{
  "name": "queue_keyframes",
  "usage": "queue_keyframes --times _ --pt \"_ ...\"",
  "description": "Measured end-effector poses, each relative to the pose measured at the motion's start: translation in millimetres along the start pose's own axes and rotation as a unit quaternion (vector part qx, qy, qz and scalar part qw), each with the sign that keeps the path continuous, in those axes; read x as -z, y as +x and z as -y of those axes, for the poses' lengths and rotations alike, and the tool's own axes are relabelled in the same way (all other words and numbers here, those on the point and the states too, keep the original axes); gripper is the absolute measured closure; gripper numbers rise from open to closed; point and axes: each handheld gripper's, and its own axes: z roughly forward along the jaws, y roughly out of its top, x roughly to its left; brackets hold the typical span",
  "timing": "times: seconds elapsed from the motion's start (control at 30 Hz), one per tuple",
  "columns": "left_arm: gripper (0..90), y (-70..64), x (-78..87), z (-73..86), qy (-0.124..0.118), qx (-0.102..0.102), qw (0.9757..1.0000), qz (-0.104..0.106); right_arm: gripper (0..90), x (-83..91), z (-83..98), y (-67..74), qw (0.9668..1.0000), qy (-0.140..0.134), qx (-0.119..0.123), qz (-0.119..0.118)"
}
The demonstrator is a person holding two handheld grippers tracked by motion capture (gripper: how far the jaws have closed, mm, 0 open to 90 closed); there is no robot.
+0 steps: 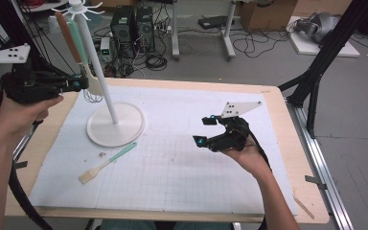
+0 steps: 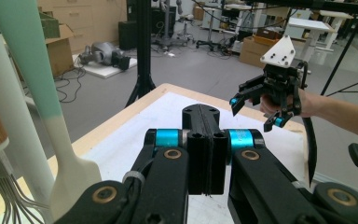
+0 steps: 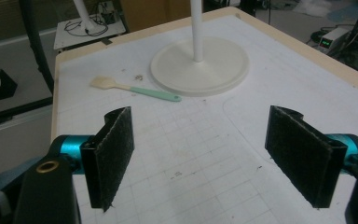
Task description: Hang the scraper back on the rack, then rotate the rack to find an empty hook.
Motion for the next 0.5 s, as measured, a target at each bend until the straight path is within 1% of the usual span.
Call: queue_keyframes --times 0.13,0.17,0.27,0.5 --pt "89.4 0.7 -1.5 -3.8 -0.004 0.002 1.0000 0.002 22.8 1.9 0.3 -0.4 1.0000 0.000 -0.004 0.000" --pt "89.5 0.9 -2.0 -4.9 -0.004 0.003 1.0000 0.000 22.8 1.8 0.5 -1.4 1.0000 -0.002 0.000 0.002" --pt "89.5 2.0 -2.9 -8.0 -0.006 0.003 1.0000 0.001 22.8 2.2 0.8 -1.3 1.0000 -0.001 -0.004 0.000" --pt "89.5 6.2 -1.3 -15.2 -0.007 0.007 0.9999 -0.006 22.8 3.1 1.4 -0.7 1.0000 -0.001 -0.001 -0.001"
